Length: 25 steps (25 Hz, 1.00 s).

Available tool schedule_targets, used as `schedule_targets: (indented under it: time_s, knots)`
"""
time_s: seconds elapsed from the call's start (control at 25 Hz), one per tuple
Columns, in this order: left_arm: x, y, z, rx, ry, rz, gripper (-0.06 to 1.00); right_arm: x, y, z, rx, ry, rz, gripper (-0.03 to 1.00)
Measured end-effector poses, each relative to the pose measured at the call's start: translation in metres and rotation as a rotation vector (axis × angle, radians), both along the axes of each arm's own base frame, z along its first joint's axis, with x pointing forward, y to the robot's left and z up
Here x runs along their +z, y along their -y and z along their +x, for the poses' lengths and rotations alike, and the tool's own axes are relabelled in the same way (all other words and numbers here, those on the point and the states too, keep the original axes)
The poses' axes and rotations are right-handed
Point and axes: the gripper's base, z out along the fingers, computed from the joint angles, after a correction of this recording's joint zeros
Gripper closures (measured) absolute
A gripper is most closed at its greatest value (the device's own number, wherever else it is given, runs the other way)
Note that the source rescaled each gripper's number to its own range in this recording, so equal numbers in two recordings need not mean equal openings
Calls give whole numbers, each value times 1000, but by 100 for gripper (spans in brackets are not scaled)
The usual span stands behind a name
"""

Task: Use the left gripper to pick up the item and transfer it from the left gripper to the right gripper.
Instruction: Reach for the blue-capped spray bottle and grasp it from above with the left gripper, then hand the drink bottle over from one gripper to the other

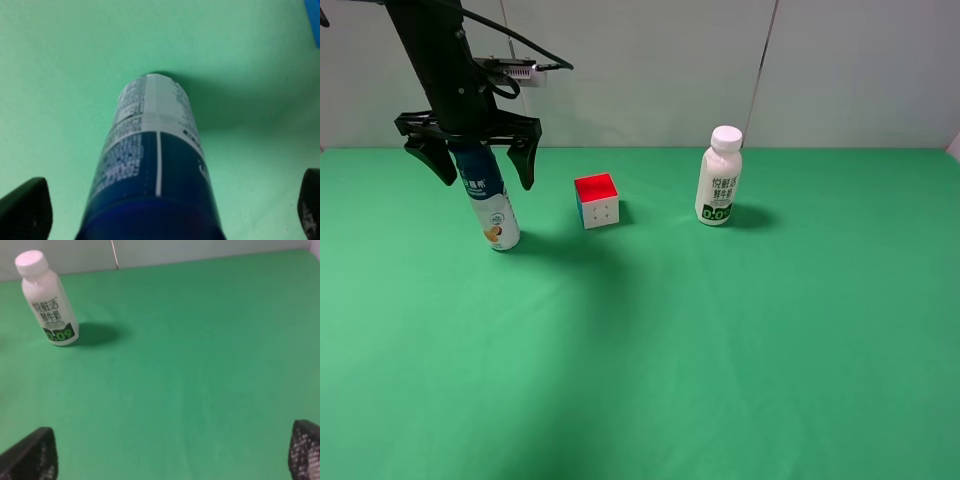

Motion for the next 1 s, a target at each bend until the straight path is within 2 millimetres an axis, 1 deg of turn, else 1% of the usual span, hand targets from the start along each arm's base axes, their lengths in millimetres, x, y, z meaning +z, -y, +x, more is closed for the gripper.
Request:
schedule_targets:
  time_s: [0.08,0.12,0.24,0.28,0.36,0.4,0.44,0.48,1.0]
  knots:
    - [0,0,0,-1,1,4,-3,0,0,0,0,0,0,-3]
    - [0,-1,0,-3,2,8,2,0,0,0,0,0,0,-3]
    - [0,-1,0,-5,4,11,23,0,0,0,0,0,0,-3]
    - [0,-1,0,-5,4,11,31,0,0,0,0,0,0,-3]
    - [0,-1,0,-5,4,11,52,0,0,0,0,0,0,-3]
    - [0,-1,0,-5,4,11,67,0,0,0,0,0,0,-3]
    - [0,-1,0,-6,6,15,86,0,0,0,0,0,0,-3]
    - [0,-2,1,-6,6,17,94,0,0,0,0,0,0,-3]
    - [0,-2,1,-6,6,17,94,0,0,0,0,0,0,-3]
